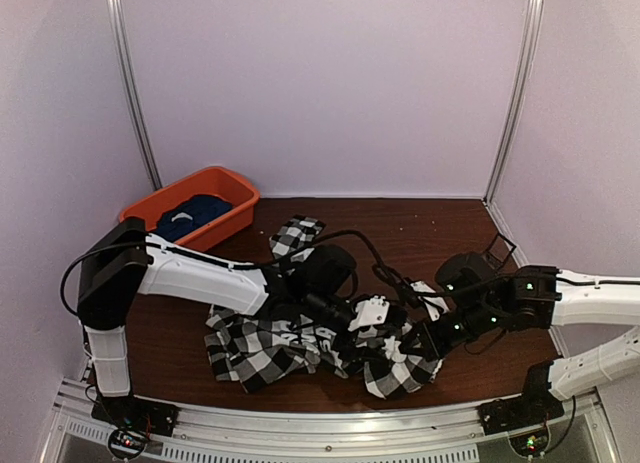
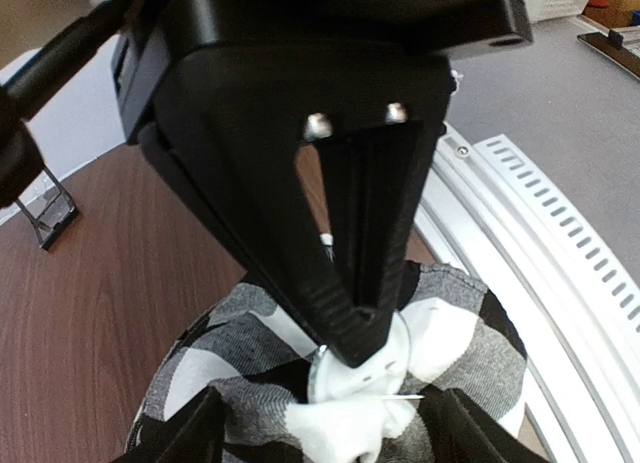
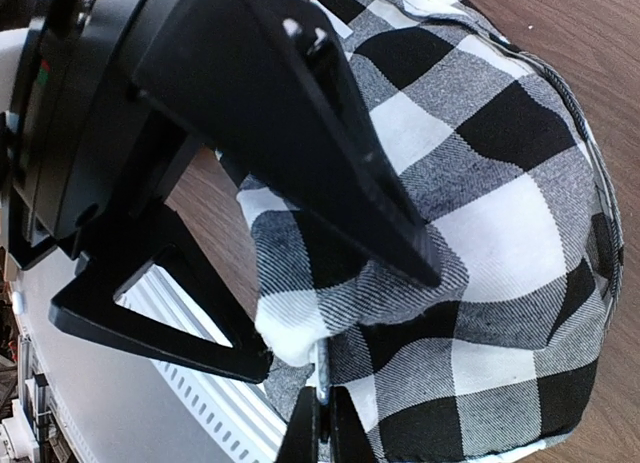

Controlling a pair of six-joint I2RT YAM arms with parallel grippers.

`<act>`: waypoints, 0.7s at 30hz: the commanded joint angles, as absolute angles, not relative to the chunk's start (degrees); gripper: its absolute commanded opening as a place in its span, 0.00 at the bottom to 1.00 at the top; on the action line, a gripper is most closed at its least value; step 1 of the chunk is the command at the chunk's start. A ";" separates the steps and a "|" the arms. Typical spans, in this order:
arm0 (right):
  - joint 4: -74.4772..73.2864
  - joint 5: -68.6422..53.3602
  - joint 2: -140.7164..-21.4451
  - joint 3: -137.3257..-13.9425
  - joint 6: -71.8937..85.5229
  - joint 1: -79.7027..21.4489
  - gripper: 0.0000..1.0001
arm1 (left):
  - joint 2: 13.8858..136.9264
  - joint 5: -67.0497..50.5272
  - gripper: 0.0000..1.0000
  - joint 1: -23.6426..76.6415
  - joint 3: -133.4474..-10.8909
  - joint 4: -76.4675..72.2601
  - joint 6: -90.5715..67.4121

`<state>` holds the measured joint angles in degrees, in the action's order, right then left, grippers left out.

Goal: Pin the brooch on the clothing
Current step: Pin the brooch at the center of the board.

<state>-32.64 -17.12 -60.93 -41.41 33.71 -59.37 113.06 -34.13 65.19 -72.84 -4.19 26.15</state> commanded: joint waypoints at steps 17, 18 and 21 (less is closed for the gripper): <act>-35.06 -18.06 -62.13 -44.37 28.33 -59.46 0.00 | 116.31 -41.91 0.39 64.38 -78.85 4.41 34.58; -35.20 -18.22 -62.18 -44.51 28.24 -59.49 0.00 | 116.43 -41.43 0.37 64.42 -78.98 4.26 34.24; -35.16 -18.72 -62.33 -44.64 28.13 -59.50 0.00 | 116.76 -40.88 0.36 64.40 -79.25 3.88 33.76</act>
